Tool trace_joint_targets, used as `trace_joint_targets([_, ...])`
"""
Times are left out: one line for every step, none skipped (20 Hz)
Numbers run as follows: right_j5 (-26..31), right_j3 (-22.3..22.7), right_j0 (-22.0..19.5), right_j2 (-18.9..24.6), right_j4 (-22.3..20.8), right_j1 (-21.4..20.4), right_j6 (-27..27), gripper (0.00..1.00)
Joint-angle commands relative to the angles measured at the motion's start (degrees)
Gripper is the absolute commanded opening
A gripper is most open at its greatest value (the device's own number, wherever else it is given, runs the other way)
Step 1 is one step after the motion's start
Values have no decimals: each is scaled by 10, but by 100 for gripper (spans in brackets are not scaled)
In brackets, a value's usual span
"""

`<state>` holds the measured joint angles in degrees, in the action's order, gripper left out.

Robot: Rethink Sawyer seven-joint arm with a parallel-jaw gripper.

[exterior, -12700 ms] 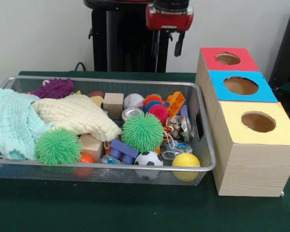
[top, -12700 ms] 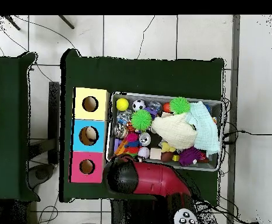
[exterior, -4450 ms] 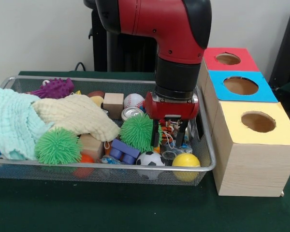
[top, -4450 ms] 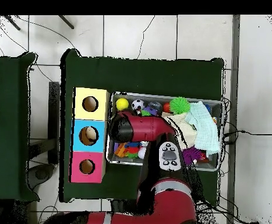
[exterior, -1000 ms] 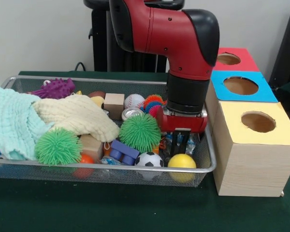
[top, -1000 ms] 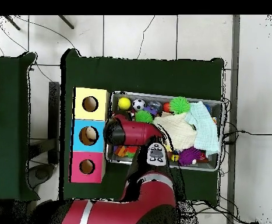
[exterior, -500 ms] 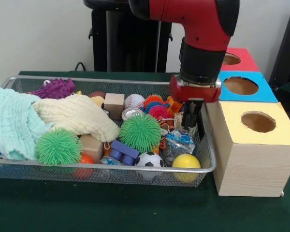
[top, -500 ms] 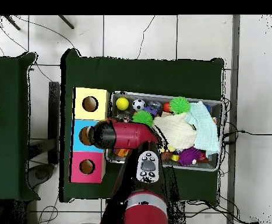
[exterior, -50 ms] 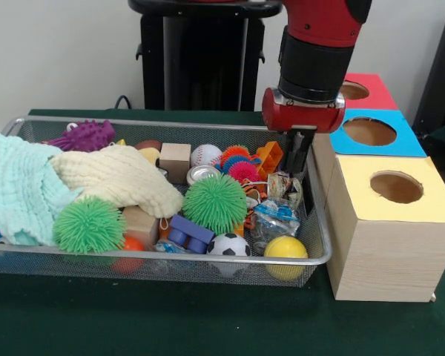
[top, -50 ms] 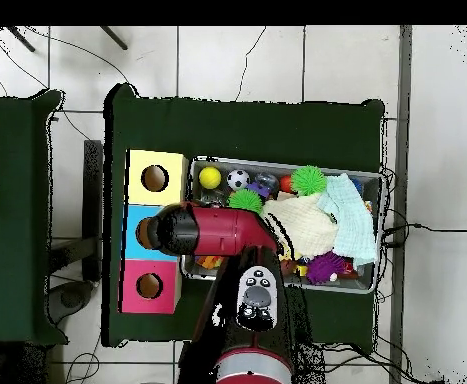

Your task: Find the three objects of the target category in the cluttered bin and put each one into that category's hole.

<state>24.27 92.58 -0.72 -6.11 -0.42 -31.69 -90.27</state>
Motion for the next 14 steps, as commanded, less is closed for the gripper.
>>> trace_joint_targets([-12, -5, -19, 19, 1, 41, -91, 0])
trace_joint_targets([-7, -5, -16, 14, 6, 44, -100, 0])
trace_joint_targets([-25, -4, -18, 16, 4, 48, -101, 0])
trace_joint_targets([-42, -4, -19, 18, 2, 52, -102, 0])
trace_joint_targets([-58, -8, -19, 20, 0, 57, -102, 0])
trace_joint_targets([-62, -7, -19, 21, 3, 61, -106, 0])
trace_joint_targets([-71, -9, -18, 21, 3, 64, -108, 0])
trace_joint_targets([-81, -9, -19, 23, 3, 68, -108, 0])
trace_joint_targets([-92, -14, -22, 25, 3, 77, -107, 0])
trace_joint_targets([-100, -19, -22, 25, 3, 83, -106, 0])
trace_joint_targets([-111, -19, -25, 26, 2, 90, -106, 0])
trace_joint_targets([-119, -20, -27, 31, 3, 95, -104, 0])
trace_joint_targets([-128, -18, -33, 38, 3, 97, -101, 0])
trace_joint_targets([-138, -17, -37, 44, 3, 101, -99, 0])
